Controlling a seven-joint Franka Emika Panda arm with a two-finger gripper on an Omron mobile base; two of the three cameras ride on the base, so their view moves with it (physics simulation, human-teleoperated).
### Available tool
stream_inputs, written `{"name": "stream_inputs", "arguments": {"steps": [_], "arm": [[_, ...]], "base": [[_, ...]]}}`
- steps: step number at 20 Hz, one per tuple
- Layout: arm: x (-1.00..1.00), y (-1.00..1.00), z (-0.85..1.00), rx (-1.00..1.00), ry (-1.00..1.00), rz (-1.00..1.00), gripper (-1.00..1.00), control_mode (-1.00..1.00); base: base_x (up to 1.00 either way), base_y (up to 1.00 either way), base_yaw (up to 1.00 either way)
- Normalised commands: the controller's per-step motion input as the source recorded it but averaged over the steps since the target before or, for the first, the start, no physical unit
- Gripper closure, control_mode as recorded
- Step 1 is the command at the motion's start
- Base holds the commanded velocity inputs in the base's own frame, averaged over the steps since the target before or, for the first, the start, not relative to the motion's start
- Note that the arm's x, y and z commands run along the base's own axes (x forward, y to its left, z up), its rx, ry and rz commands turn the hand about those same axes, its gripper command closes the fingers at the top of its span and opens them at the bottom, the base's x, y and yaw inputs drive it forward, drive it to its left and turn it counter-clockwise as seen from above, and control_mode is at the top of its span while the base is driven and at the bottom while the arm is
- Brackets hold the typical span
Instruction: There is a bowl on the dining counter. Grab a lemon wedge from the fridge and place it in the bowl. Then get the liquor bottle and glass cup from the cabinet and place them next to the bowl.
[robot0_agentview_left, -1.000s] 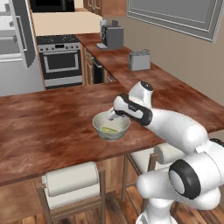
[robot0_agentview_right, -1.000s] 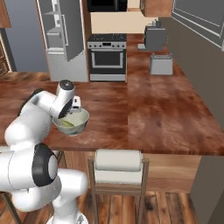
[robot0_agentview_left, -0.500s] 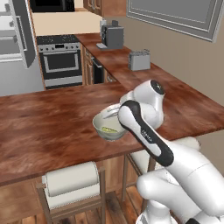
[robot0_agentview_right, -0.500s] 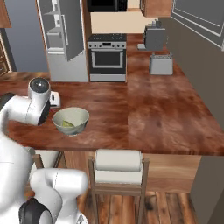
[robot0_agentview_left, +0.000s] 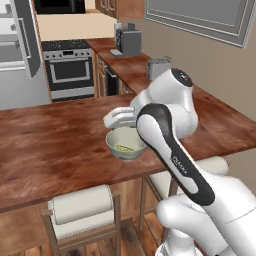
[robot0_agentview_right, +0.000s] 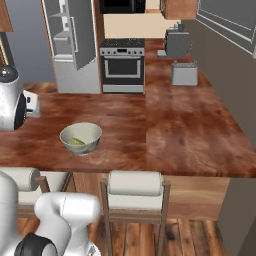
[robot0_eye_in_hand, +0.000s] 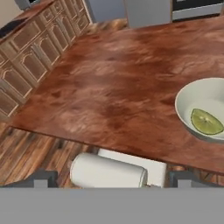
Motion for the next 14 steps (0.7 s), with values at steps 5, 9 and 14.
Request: {"name": "stream_inputs", "arguments": {"steps": [5, 9, 14], "arm": [[-0.81, -0.14, 0.44, -0.08, 0.08, 0.0, -1.0, -1.0], [-0.74, -0.67, 0.0, -0.15, -0.03, 0.0, -1.0, -1.0], [-0.5, -0.87, -0.07, -0.15, -0.08, -0.01, -1.0, -1.0]], "base": [[0.0, 0.0, 0.0], [0.0, 0.0, 0.0], [0.0, 0.0, 0.0]]}}
